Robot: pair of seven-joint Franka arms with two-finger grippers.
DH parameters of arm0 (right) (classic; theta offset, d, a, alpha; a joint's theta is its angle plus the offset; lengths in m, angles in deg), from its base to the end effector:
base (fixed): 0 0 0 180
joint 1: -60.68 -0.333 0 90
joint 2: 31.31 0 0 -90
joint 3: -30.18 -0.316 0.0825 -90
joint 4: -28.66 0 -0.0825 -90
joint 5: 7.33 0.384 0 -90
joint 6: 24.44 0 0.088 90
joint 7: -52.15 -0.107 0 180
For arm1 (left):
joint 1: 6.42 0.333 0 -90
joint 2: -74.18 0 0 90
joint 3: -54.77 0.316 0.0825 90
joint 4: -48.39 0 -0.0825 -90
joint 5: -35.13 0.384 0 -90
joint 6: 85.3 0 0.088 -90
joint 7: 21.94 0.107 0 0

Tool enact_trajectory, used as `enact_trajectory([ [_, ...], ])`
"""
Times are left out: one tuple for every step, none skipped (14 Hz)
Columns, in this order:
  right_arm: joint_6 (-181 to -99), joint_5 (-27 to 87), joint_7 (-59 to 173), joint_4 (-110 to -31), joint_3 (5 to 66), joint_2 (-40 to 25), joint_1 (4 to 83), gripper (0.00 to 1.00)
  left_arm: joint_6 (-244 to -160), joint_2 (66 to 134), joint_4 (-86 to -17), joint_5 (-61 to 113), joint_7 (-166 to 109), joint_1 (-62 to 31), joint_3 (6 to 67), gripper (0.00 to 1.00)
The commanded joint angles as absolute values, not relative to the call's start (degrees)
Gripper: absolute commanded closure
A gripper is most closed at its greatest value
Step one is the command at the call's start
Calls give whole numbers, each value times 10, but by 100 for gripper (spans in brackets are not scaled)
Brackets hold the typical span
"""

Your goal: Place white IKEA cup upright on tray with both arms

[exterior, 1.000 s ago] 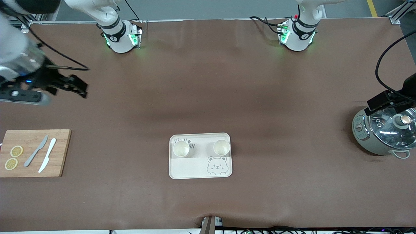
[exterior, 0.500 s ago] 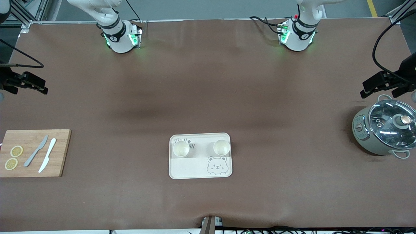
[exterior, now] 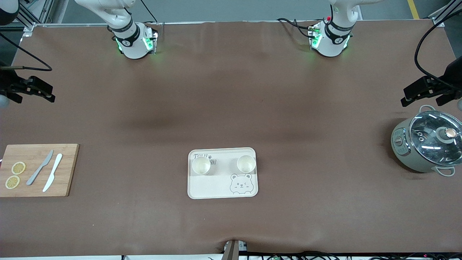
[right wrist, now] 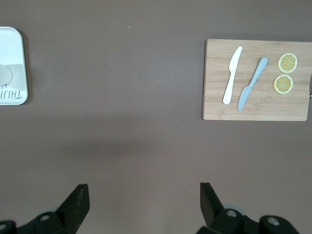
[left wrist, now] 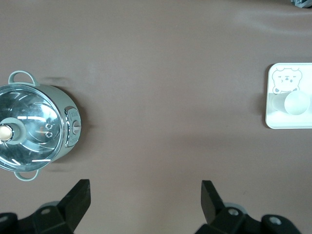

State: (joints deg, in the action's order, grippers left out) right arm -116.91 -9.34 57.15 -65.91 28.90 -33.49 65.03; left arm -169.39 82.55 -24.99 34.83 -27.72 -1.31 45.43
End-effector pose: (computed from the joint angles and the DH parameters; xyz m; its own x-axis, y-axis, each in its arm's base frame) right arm 0.5447 -0.0326 0.6115 0.9994 0.0351 -0.0018 0.0352 -0.9987 0.0359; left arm 0.5865 -0.0350 0.6681 0.9988 0.0292 0.0396 0.0279 -0.9991 0.0330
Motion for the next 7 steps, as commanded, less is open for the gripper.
enact_trajectory([
  [-1180,-84,580,-679,283,-352,658,0,-1688,812,-259,357,-276,-10,450,0],
  [-1180,-84,580,-679,282,-351,658,0,-1688,813,-259,357,-275,-10,450,0],
  [-1180,-84,580,-679,282,-351,658,0,-1688,813,-259,357,-275,-10,450,0],
  [-1180,-84,580,-679,282,-351,658,0,-1688,814,-259,357,-275,-10,450,0],
  [-1180,-84,580,-679,282,-351,658,0,-1688,816,-256,357,-275,-10,450,0],
  [-1180,-84,580,-679,282,-351,658,0,-1688,819,-256,358,-275,-11,450,0],
  [-1180,-84,580,-679,282,-350,658,0,-1688,820,-255,357,-275,-12,450,0],
])
